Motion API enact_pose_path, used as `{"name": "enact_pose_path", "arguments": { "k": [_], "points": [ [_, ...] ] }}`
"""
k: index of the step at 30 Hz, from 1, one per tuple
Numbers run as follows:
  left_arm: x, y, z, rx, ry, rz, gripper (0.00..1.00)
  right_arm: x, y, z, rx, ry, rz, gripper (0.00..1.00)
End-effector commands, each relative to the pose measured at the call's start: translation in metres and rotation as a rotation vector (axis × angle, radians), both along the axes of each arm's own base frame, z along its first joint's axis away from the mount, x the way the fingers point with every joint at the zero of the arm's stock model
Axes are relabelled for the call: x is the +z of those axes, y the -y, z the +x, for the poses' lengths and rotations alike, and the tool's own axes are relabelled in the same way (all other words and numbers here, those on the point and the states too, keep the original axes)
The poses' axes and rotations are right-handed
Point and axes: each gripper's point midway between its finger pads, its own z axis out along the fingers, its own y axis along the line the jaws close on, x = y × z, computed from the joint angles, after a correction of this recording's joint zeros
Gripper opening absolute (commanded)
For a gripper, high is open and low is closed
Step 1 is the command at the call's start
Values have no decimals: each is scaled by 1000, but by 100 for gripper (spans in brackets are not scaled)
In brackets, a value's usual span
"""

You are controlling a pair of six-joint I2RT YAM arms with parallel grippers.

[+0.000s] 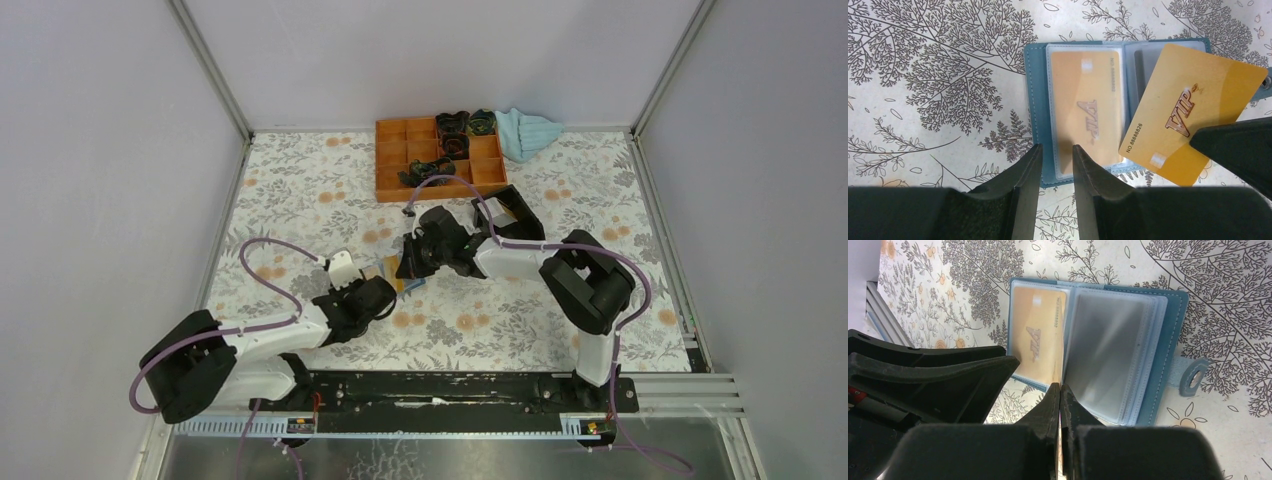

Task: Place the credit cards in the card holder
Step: Insert the credit card into the card holder.

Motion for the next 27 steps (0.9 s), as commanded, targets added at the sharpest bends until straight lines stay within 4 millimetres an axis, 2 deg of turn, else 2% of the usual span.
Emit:
{"name": "enact_pose_path", "arguments": {
  "k": [1,13,20,27],
  "points": [
    [-1,0,6,16,28,-16,36,7,-8,6,12,3,36,0],
    [-10,-3,6,23,20,-14,35,-2,-7,7,31,-38,14,0],
    [-15,-8,6,27,22,-18,35,-7,0,13,23,-63,10,0],
    [-18,-7,12,27,19,-11,35,-10,1,13,43,-104,16,0]
  ]
}}
